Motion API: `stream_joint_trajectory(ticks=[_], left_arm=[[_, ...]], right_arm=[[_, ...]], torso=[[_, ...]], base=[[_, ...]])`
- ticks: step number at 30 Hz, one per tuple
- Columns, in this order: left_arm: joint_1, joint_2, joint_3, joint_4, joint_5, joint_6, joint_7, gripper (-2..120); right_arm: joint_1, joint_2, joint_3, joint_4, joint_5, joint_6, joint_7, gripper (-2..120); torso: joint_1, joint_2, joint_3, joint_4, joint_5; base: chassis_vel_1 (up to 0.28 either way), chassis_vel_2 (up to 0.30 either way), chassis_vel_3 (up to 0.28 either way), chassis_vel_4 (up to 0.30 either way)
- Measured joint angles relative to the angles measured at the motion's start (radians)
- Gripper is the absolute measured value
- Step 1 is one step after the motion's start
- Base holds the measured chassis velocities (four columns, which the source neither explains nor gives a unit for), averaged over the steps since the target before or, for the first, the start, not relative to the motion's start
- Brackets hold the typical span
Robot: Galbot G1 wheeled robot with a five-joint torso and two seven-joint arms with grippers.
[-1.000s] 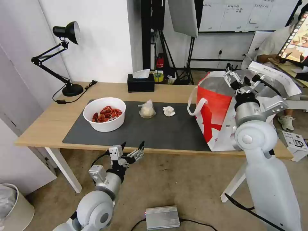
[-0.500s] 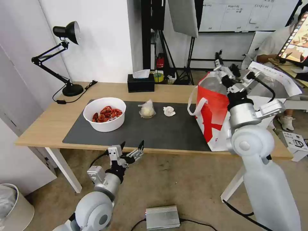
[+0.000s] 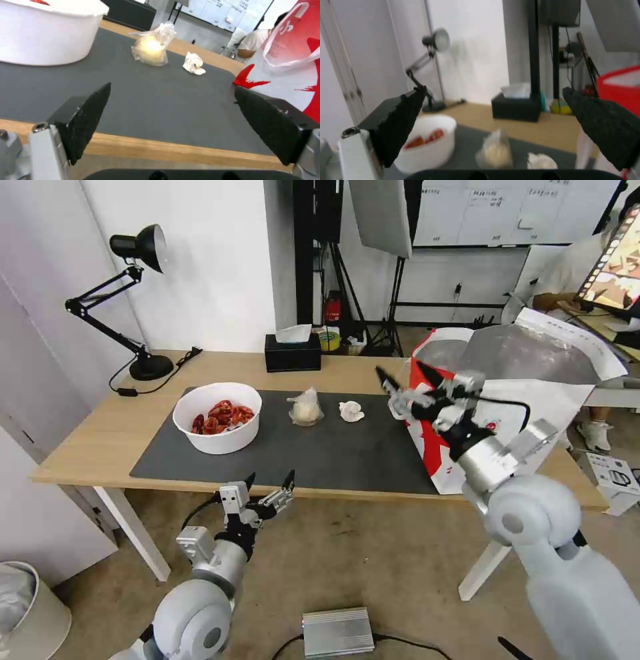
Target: Pick up the trash from the table and place it into the takeout bag.
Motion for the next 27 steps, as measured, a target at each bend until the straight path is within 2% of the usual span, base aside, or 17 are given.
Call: stream_joint_trajectory(ticks=[2, 9, 16, 27], left_arm=[[0.009, 0.001, -0.012, 0.004, 0.030, 0.000, 0.007, 100], [0.033, 0.011, -0.046, 0.010, 0.060, -0.008, 0.024, 100], [0.060, 0.022, -0.084, 0.013, 0.100, -0.011, 0.045, 100], [0.088, 0.036, -0.112, 0.013, 0.126, 0.015, 0.065, 100]], right_arm=[[-0.036, -0.016, 0.008, 0.008, -0.057, -0.005, -0.004, 100], [-0.146, -0.030, 0.020, 0.027, -0.113, 0.023, 0.011, 100], [-0.305, -0.029, 0.009, 0.047, -0.132, 0.064, 0.135, 100], [-0.413, -0.026, -0.034, 0.070, -0.143, 0.066, 0.285, 100]], torso=[[0.000, 0.000, 0.000, 0.0001, 0.0001], [0.000, 0.000, 0.000, 0.0001, 0.0001], [0.000, 0.000, 0.000, 0.0000, 0.0001], [0.000, 0.000, 0.000, 0.0000, -0.0001]], base=[[0.000, 0.000, 0.000, 0.000], [0.000, 0.000, 0.000, 0.000], [0.000, 0.000, 0.000, 0.000], [0.000, 0.000, 0.000, 0.000]])
